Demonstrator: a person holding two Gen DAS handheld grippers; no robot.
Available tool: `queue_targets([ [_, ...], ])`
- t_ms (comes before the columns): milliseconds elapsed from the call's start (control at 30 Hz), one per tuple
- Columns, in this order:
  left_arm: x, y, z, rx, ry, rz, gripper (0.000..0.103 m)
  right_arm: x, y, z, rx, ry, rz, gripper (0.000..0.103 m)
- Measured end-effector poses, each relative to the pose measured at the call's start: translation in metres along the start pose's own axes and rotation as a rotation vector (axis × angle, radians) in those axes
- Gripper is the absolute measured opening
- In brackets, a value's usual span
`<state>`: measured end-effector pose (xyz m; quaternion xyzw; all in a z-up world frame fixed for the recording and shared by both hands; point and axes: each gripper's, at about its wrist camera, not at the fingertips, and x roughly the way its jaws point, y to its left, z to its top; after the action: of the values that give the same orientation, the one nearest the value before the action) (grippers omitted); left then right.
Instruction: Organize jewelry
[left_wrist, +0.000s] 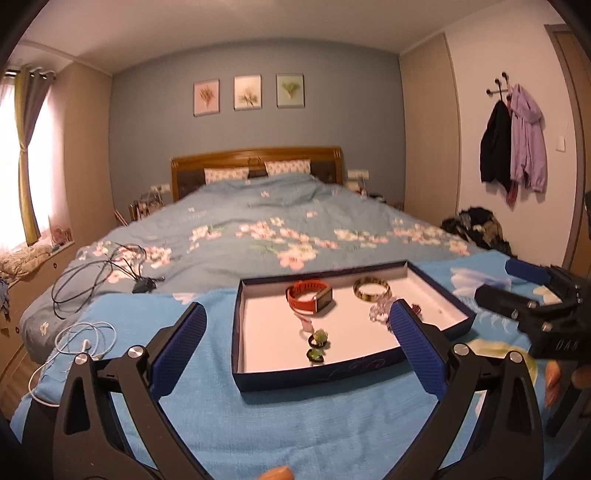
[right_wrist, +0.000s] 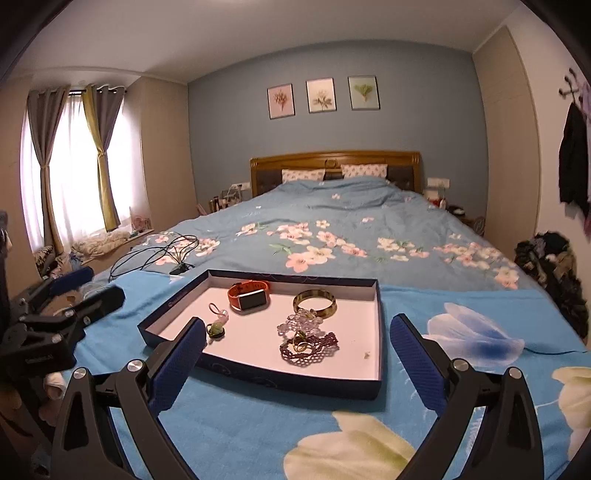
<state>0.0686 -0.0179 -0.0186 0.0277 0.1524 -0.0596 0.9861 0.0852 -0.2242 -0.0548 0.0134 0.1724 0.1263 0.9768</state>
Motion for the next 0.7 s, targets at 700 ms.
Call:
queue_targets([
  [700,-0.050,-0.009,-0.012,-0.026,-0.123,0.040,0.097,-0.032,0.012,-0.009,-0.040,-0.119,-0.045,0.096],
])
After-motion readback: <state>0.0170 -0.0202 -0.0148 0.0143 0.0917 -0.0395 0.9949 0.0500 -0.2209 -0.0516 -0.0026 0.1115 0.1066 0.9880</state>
